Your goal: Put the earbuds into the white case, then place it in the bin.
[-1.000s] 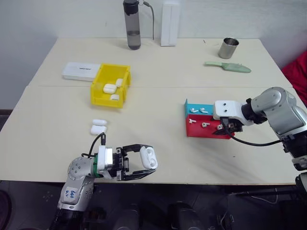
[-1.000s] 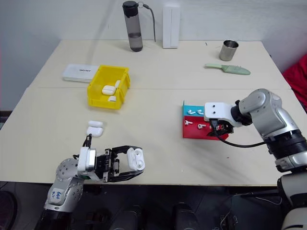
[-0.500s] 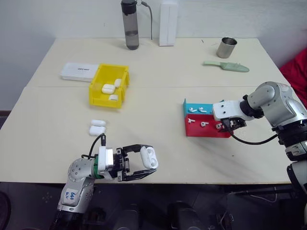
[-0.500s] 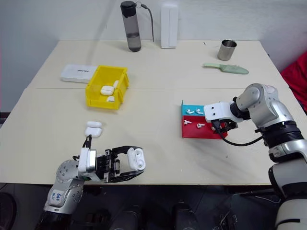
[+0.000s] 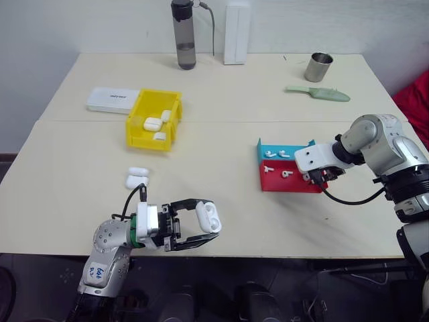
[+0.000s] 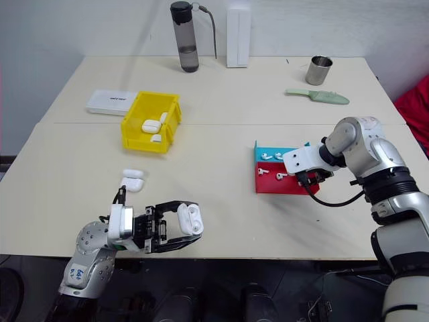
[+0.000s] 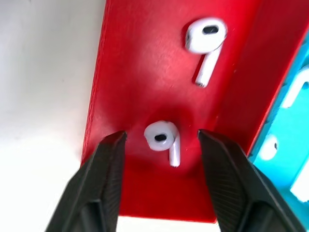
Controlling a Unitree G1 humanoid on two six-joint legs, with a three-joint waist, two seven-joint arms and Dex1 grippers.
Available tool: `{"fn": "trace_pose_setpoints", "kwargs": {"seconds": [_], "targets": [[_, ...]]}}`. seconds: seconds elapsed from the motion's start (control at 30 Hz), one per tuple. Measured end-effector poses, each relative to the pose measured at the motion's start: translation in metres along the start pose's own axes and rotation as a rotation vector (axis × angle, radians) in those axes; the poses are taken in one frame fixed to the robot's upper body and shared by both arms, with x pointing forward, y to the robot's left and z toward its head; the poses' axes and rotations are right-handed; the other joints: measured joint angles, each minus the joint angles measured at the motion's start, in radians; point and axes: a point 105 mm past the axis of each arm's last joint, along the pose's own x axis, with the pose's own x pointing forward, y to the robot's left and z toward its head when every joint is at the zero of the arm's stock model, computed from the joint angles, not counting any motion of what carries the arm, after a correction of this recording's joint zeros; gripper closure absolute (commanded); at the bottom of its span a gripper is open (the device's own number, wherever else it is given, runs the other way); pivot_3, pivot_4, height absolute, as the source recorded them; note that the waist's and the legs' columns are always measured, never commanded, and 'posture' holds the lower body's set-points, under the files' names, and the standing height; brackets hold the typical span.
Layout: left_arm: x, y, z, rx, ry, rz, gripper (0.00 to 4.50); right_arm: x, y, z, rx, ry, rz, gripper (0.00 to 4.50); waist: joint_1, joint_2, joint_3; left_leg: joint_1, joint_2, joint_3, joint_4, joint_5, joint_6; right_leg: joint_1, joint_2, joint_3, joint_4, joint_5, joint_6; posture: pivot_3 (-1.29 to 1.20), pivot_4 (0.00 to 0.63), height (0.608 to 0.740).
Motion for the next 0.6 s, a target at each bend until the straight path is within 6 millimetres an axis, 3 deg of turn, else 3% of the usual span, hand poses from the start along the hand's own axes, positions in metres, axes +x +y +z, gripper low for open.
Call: {"fn": "trace_pose_setpoints", "kwargs": {"seconds": [0.6], "targets": [[0.0009,0.0008,-0.0005,-0.006,0.009,0.009,1.69,0.0040,0.0015,-0.0012,-0.014,0.008,0.014,2.14,0.000,0.000,0.000,0.000,0.000,0.000,0.000,0.000,0.000,0.000,0.000,0.000,0.000,0.000,0.000,0.00,0.150,0.740]]}}
